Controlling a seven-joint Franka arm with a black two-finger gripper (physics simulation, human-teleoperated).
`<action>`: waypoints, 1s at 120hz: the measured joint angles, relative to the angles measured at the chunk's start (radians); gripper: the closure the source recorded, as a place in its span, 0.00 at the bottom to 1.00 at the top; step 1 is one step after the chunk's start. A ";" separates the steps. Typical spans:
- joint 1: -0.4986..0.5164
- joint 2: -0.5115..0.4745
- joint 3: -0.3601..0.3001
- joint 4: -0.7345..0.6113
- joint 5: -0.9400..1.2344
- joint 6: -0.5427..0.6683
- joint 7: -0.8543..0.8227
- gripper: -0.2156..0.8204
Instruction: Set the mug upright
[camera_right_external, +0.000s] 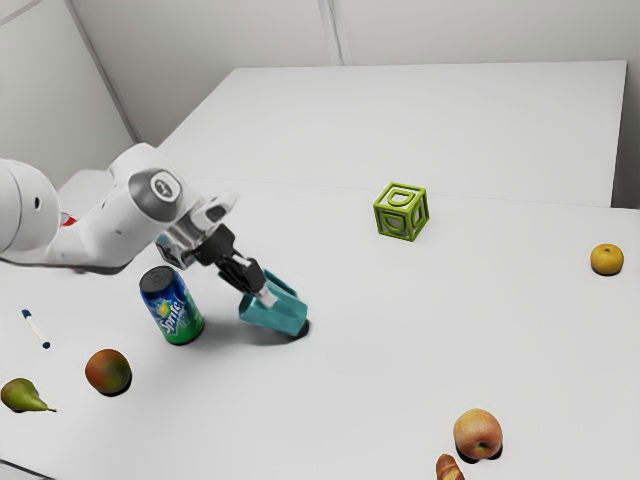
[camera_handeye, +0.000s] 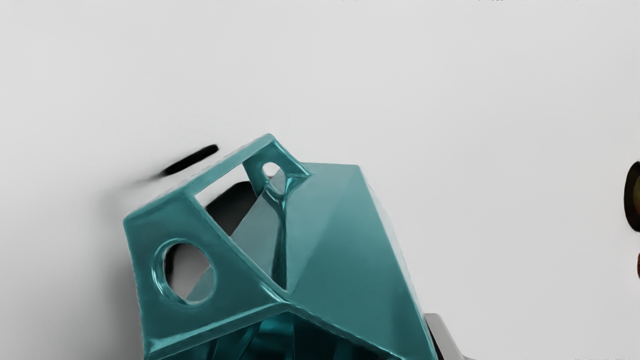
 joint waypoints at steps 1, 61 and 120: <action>0.000 -0.001 0.000 0.001 0.000 -0.001 0.001 0.93; -0.005 0.005 -0.128 0.084 0.306 0.037 -0.110 0.96; -0.089 0.068 -0.156 0.158 0.659 0.055 -0.341 0.97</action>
